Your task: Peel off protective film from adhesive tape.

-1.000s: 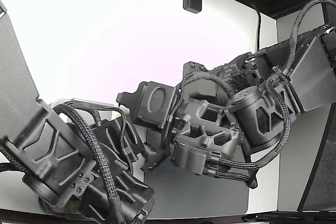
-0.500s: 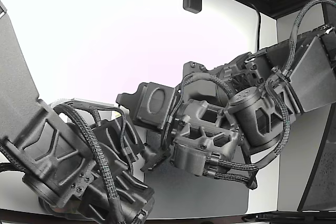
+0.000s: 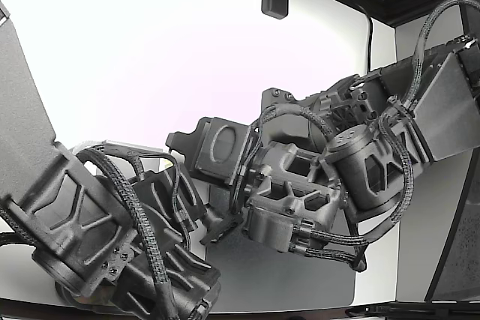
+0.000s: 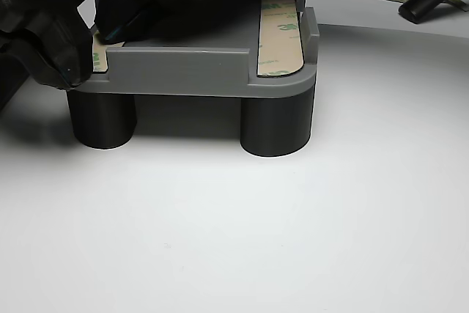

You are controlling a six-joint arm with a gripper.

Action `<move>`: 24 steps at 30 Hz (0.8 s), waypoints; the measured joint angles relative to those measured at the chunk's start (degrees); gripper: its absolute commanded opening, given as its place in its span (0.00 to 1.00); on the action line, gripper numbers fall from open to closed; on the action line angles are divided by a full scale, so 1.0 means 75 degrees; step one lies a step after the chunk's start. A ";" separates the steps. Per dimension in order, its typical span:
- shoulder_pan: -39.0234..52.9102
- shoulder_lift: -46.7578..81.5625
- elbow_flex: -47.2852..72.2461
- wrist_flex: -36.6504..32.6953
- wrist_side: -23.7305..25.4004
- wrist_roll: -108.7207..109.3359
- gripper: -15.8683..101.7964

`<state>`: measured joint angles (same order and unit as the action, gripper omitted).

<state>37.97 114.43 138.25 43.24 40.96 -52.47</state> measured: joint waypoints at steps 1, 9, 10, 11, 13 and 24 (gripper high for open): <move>0.0000 0.0000 0.0000 0.0000 0.0000 0.0000 0.04; 0.0000 -0.0082 -0.0047 0.0035 0.0000 0.0035 0.04; 0.0000 -0.0082 -0.0070 0.0035 0.0000 0.0035 0.04; 0.0000 -0.0082 -0.0082 0.0047 0.0000 0.0047 0.04; 0.0012 -0.0105 -0.0105 0.0059 0.0000 0.0059 0.04; 0.0023 -0.0117 -0.0105 0.0070 0.0012 0.0094 0.04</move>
